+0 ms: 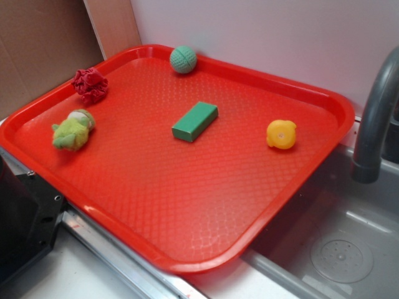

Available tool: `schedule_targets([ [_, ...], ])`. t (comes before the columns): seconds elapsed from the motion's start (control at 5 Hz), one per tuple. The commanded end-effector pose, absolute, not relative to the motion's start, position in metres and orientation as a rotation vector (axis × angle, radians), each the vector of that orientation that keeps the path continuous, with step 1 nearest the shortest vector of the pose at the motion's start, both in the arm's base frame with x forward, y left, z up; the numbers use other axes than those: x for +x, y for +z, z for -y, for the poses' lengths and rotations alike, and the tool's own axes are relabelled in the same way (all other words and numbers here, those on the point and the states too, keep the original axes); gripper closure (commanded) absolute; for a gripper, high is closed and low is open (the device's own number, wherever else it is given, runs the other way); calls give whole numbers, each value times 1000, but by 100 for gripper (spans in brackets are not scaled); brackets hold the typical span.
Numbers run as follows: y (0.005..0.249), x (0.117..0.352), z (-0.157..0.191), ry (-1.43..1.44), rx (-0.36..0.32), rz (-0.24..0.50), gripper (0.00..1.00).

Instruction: Grab the red paper.

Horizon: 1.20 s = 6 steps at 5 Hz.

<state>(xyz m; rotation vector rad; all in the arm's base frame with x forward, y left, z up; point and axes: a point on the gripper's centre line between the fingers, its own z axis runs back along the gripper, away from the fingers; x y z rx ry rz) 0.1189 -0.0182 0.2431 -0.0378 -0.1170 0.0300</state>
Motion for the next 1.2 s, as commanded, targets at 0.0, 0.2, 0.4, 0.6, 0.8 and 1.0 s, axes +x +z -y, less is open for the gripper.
schedule_targets([
  [0.0,243,119,18,30,-38,117,0],
  [0.2,197,141,-7,215,7,115,0],
  [0.4,174,159,-26,367,8,135,0],
  [0.6,154,181,-40,539,17,147,0],
  [0.8,133,192,-56,718,36,174,0],
  [1.0,115,202,-75,752,84,159,0],
])
